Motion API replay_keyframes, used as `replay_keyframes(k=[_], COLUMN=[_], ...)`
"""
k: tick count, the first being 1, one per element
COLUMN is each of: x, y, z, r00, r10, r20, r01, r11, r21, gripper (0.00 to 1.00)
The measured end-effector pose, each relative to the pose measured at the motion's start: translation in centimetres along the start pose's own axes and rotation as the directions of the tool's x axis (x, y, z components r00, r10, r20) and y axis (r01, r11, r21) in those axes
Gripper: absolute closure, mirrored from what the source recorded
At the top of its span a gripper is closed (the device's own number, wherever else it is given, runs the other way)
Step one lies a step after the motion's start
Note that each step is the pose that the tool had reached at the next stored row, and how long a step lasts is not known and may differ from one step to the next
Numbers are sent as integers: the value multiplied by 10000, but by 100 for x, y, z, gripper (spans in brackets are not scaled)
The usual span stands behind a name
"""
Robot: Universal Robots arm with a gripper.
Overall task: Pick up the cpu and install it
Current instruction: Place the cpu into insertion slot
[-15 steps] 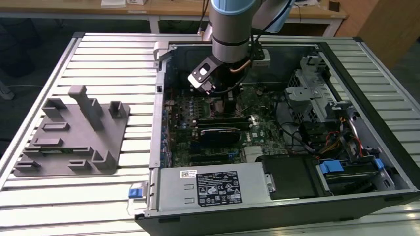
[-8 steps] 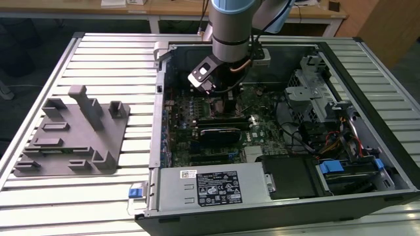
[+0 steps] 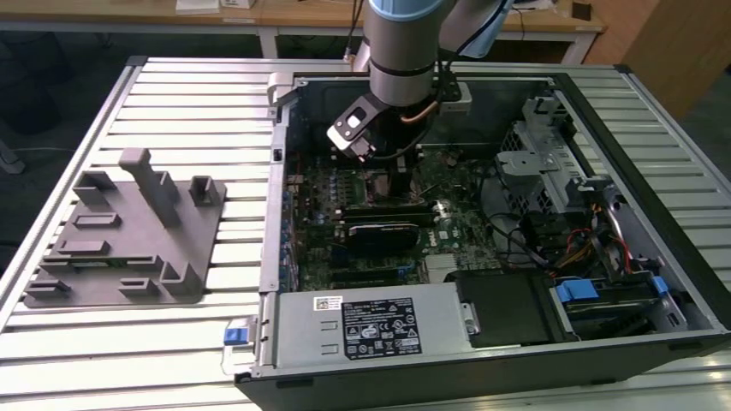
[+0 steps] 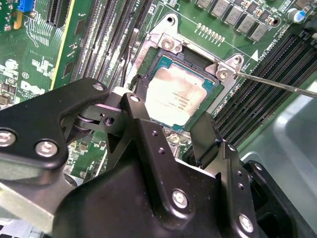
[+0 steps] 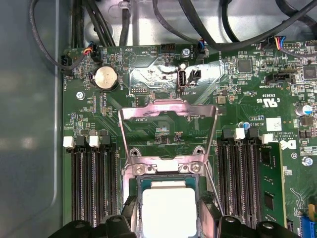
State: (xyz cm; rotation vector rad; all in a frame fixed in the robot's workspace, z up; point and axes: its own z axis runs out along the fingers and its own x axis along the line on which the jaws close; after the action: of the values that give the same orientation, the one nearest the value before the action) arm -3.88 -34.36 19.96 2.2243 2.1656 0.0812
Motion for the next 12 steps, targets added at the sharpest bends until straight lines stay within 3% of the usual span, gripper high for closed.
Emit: replay_keyframes(k=[6, 9, 10, 12], x=[0, 0, 0, 0], y=[0, 0, 0, 0], z=[-2, -3, -4, -5], r00=[10000, 10000, 10000, 10000], r10=[0, 0, 0, 1], r20=[0, 0, 0, 0], r01=[0, 0, 0, -1], r11=[10000, 10000, 10000, 10000], r21=[0, 0, 0, 0], gripper=[40, 58, 58, 70])
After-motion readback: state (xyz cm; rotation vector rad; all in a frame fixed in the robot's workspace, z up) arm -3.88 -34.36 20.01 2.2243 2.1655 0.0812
